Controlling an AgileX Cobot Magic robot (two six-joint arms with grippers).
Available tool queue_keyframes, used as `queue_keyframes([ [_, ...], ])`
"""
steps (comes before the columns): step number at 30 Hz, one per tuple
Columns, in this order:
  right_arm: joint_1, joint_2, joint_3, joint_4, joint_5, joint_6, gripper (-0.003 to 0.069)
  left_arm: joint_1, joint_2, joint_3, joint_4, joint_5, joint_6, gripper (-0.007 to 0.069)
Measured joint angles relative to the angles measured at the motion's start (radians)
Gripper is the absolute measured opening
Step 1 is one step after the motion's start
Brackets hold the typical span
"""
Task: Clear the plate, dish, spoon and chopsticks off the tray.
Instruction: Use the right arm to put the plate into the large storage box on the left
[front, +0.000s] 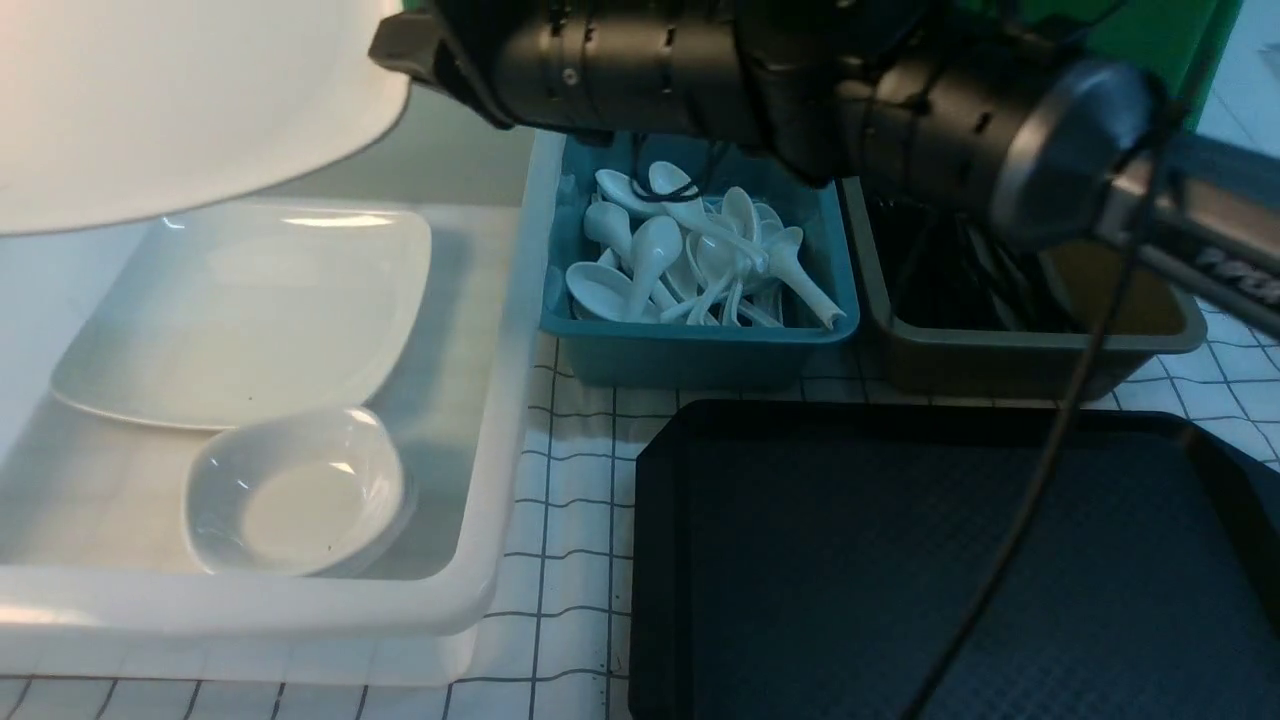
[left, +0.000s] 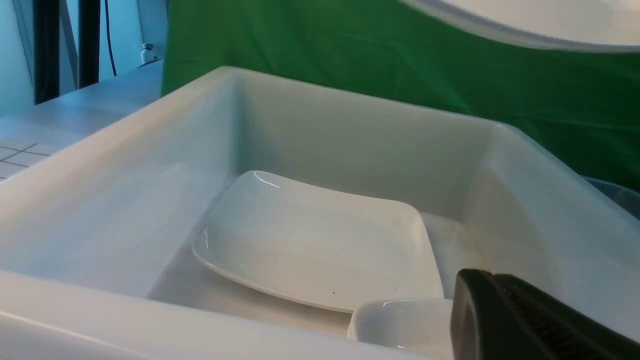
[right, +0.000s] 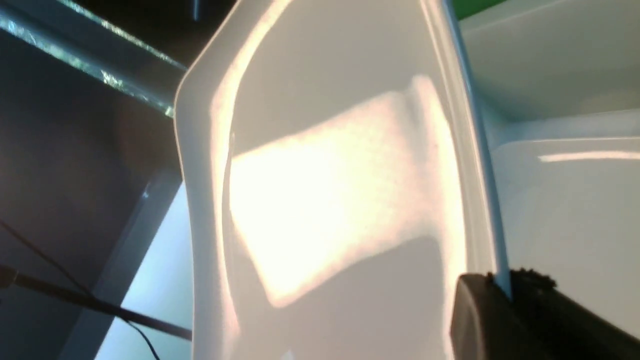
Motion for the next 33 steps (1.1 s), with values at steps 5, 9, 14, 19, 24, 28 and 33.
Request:
queue_keyframes([
  [5,0.035,0.131,-0.116,0.004,-0.072,0.102,0.0076,0.000,0.000,0.000,0.000,0.000,0.000,0.0005],
  [9,0.063,0.193,-0.132,0.010,-0.175,0.172,0.0076,0.000,0.000,0.000,0.000,0.000,0.000,0.0005],
  [14,0.076,0.240,-0.132,0.020,-0.215,0.204,0.0076,0.000,0.000,0.000,0.000,0.000,0.000,0.0005],
  [19,0.091,0.277,-0.132,0.023,-0.249,0.274,0.0076,0.000,0.000,0.000,0.000,0.000,0.000,0.0005],
  [24,0.092,0.321,-0.137,0.028,-0.270,0.356,0.0076,0.000,0.000,0.000,0.000,0.000,0.000,0.0005],
  [28,0.092,0.353,-0.143,0.027,-0.268,0.439,0.0078,0.000,0.000,0.000,0.000,0.000,0.000,0.0005],
  [33,0.091,0.358,-0.150,0.026,-0.258,0.470,0.0079,0.000,0.000,0.000,0.000,0.000,0.000,0.0005],
])
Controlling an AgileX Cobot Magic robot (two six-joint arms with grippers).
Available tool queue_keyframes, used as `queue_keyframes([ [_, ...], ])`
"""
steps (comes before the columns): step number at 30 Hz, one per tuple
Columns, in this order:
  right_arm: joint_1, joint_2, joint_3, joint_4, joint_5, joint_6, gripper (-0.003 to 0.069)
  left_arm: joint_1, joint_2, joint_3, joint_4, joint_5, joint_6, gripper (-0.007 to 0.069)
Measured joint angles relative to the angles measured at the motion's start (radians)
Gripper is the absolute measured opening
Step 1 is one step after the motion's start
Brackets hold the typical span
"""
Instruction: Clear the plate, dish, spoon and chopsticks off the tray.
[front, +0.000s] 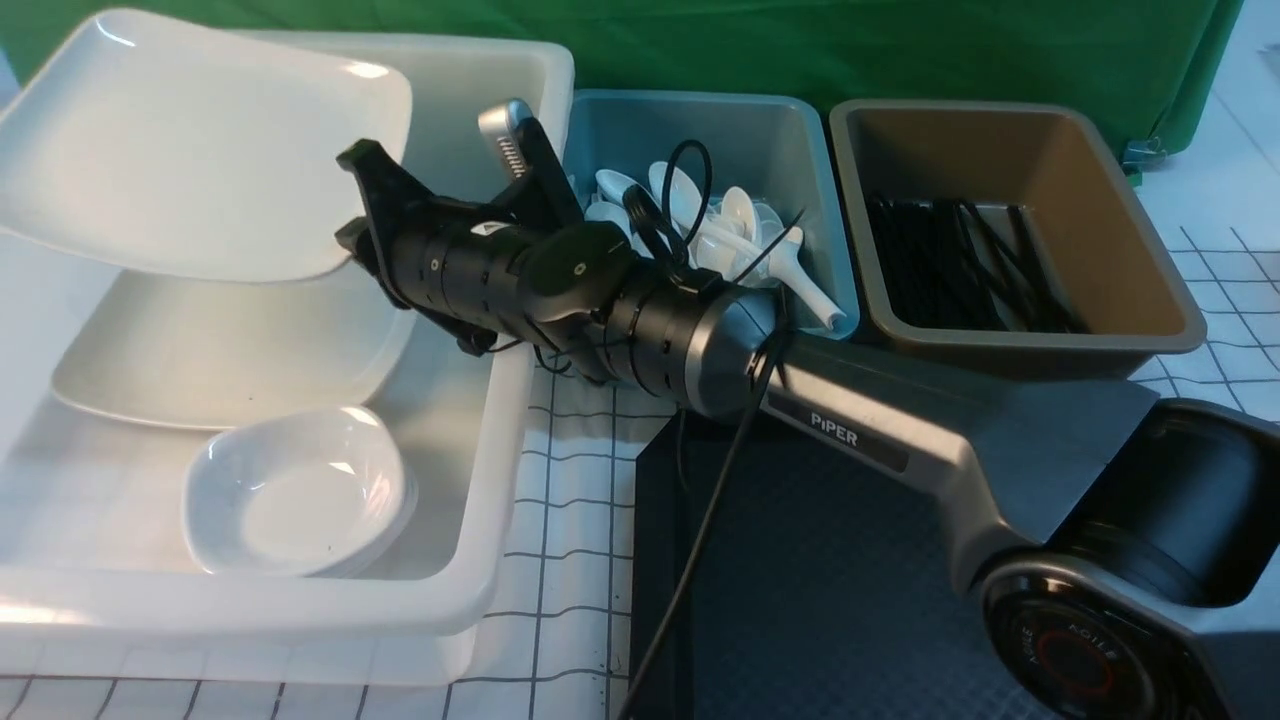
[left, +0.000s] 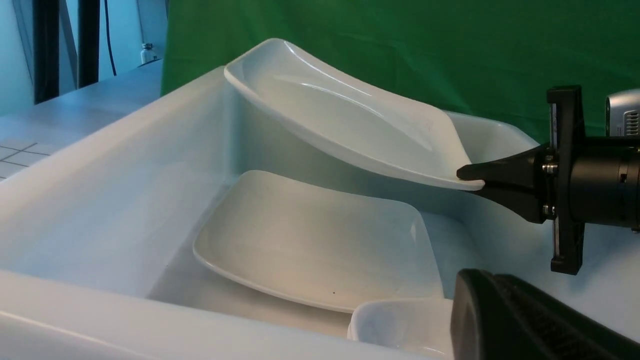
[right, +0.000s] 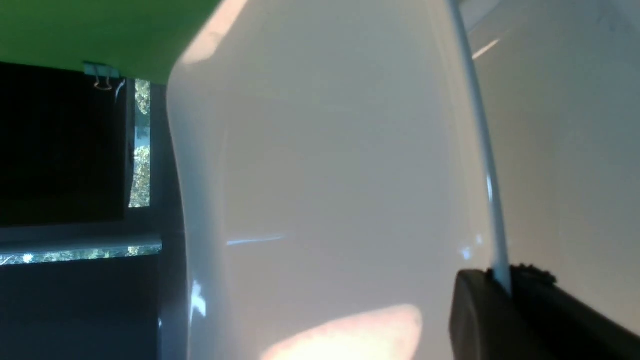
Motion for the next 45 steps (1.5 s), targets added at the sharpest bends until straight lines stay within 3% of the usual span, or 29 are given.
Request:
queue_keyframes([
  [6,0.000,0.000,-0.001,-0.022,0.009,0.006,0.0091,0.000,0.000,0.000,0.000,0.000,0.000,0.0005],
  [14,0.000,0.000,-0.002,-0.020,0.011,-0.008,0.0286,0.000,0.000,0.000,0.000,0.000,0.000,0.0005],
  [18,0.000,0.001,-0.002,-0.019,0.014,-0.034,0.0307,0.000,0.000,0.000,0.000,0.000,0.000,0.0005],
  [29,-0.012,-0.033,0.001,-0.027,0.125,-0.316,0.0313,0.000,0.000,0.000,0.000,0.000,0.000,0.0005],
  [33,-0.048,-0.133,0.001,-0.110,0.278,-0.390,0.0300,0.000,0.000,0.000,0.000,0.000,0.000,0.0005],
  [38,-0.146,-0.300,0.001,-0.305,0.601,-0.431,0.0194,0.000,0.000,0.000,0.000,0.000,0.000,0.0005],
  [42,-0.215,-0.445,0.001,-0.418,0.942,-0.478,0.0115,0.000,0.000,0.000,0.000,0.000,0.000,0.0005],
  [45,-0.264,-0.548,0.001,-0.474,1.164,-0.518,0.0100,0.000,0.000,0.000,0.000,0.000,0.000,0.0005],
])
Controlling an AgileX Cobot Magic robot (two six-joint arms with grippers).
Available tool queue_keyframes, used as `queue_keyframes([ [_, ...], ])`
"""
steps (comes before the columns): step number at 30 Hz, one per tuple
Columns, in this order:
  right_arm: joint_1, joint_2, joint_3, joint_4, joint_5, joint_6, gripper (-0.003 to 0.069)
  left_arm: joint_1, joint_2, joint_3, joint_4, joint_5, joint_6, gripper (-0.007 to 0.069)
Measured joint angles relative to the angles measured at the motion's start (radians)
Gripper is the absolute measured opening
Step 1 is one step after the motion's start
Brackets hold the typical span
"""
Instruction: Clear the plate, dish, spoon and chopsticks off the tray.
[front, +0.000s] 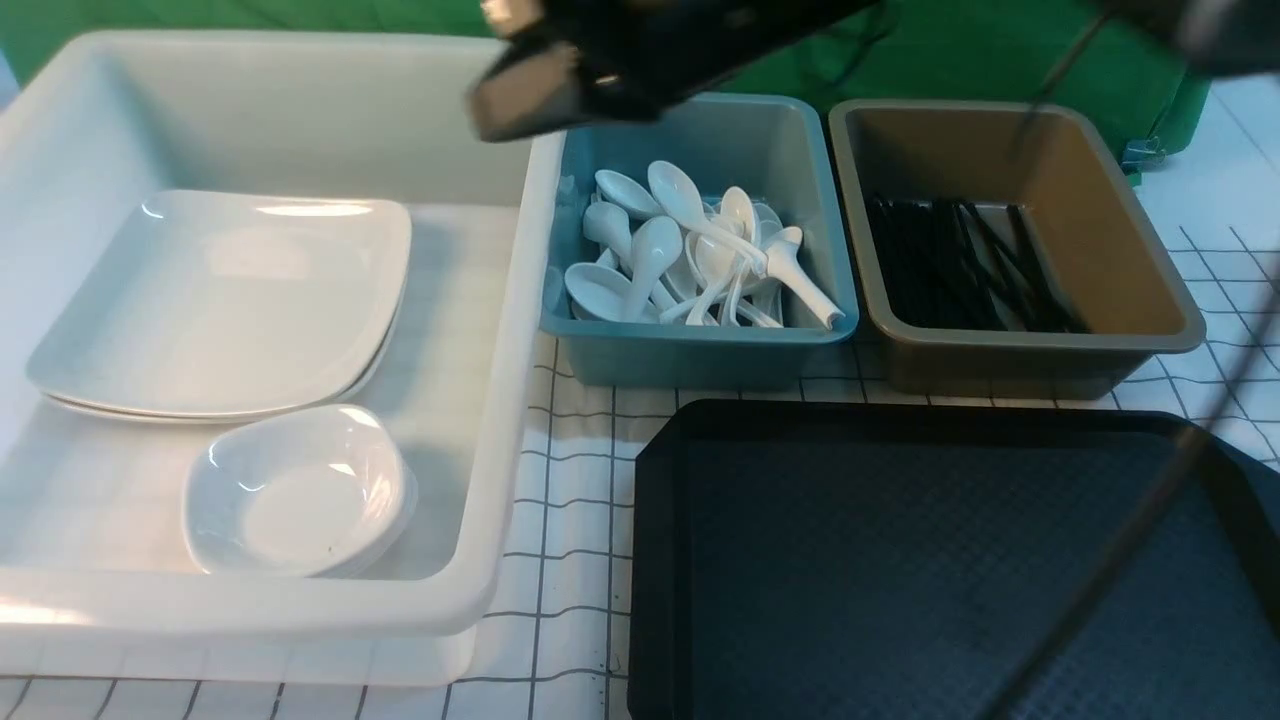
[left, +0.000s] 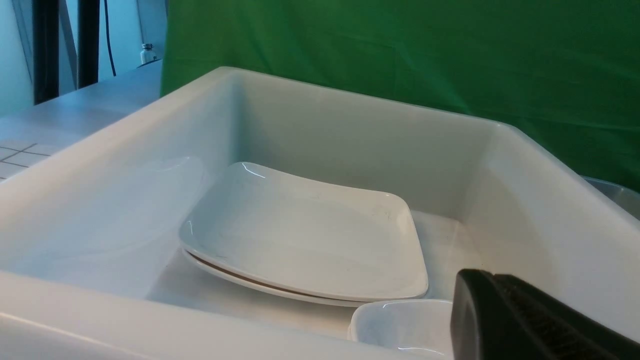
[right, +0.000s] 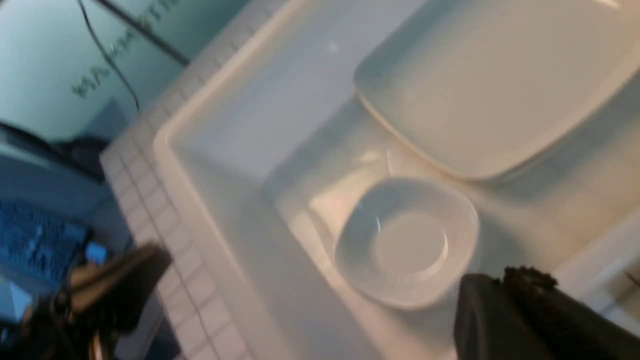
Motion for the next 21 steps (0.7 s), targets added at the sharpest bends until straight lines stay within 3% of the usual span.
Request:
queue_keyframes([
  [3,-0.031,-0.083,0.000,-0.056,0.100,-0.017,0.0097,0.000,0.000,0.000,0.000,0.000,0.000,0.0005],
  [12,-0.058,-0.361,0.006,-0.326,0.101,-0.004,0.0030,0.000,0.000,0.000,0.000,0.000,0.000,0.0005],
  [21,-0.058,-0.678,0.219,-0.439,0.101,0.015,0.0030,0.000,0.000,0.000,0.000,0.000,0.005,0.0005],
])
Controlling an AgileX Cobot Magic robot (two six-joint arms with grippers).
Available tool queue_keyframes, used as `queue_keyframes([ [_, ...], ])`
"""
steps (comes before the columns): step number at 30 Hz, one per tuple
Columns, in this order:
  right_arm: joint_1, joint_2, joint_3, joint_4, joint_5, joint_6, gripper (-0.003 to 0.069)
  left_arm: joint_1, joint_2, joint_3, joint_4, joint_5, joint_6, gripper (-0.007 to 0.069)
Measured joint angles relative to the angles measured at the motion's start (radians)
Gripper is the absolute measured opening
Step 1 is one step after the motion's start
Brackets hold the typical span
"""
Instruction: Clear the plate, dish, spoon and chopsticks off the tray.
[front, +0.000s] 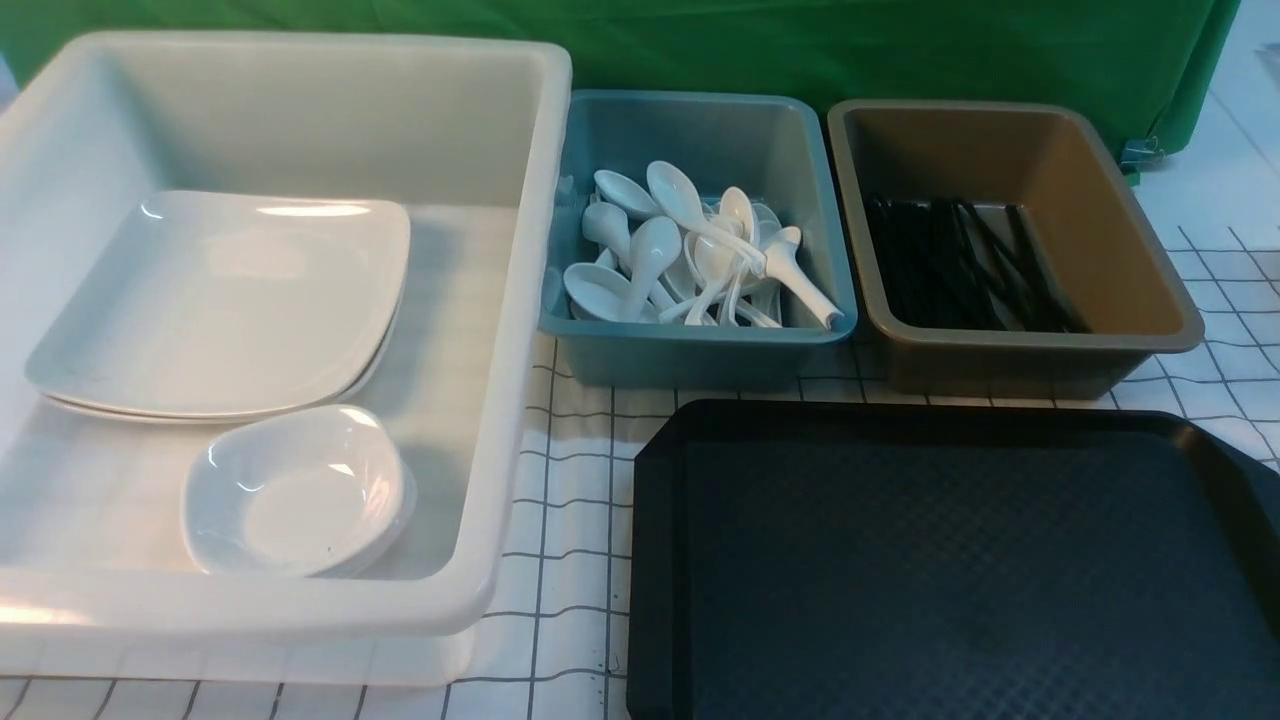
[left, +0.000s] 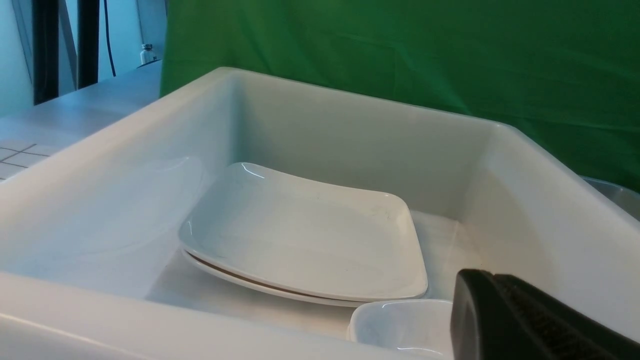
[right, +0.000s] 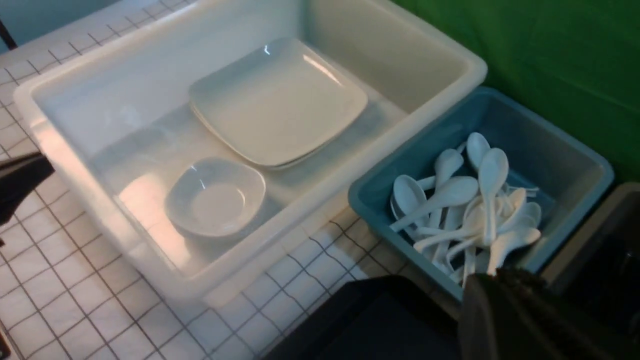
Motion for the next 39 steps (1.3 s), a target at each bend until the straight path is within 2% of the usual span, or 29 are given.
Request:
queue_keyframes([
  [4,0.000,-0.164,0.151,-0.036,0.000,0.006,0.0030,0.000,0.000,0.000,0.000,0.000,0.014,0.0005],
  [10,0.000,-0.434,0.412,-0.119,-0.011,0.089,0.0030,0.000,0.000,0.000,0.000,0.000,0.014,0.0005],
  [15,0.000,-0.737,0.677,-0.157,-0.101,0.104,0.0030,0.000,0.000,0.000,0.000,0.000,0.014,0.0005],
  [19,0.000,-0.913,0.840,-0.165,-0.241,0.106,0.0030,0.000,0.000,0.000,0.000,0.000,0.014,0.0005],
  [23,0.000,-1.052,1.094,-0.165,-0.558,0.131,0.0031,0.000,0.000,0.000,0.000,0.000,0.014,0.0005],
  [25,0.000,-1.061,1.202,-0.165,-0.726,0.132,0.0033,0.000,0.000,0.000,0.000,0.000,0.014,0.0005],
  [27,0.000,-1.058,1.254,-0.165,-0.815,0.134,0.0033,0.000,0.000,0.000,0.000,0.000,0.014,0.0005],
  [28,0.000,-1.047,1.337,-0.165,-0.966,0.135,0.0034,0.000,0.000,0.000,0.000,0.000,0.014,0.0005],
  [30,0.000,-1.024,1.400,-0.165,-1.088,0.135,0.0034,0.000,0.000,0.000,0.000,0.000,0.014,0.0005],
  [32,0.000,-0.993,1.443,-0.165,-1.168,0.135,0.0034,0.000,0.000,0.000,0.000,0.000,0.016,0.0005],
  [39,0.000,-0.954,1.465,-0.165,-1.201,0.136,0.0038,0.000,0.000,0.000,0.000,0.000,0.017,0.0005],
])
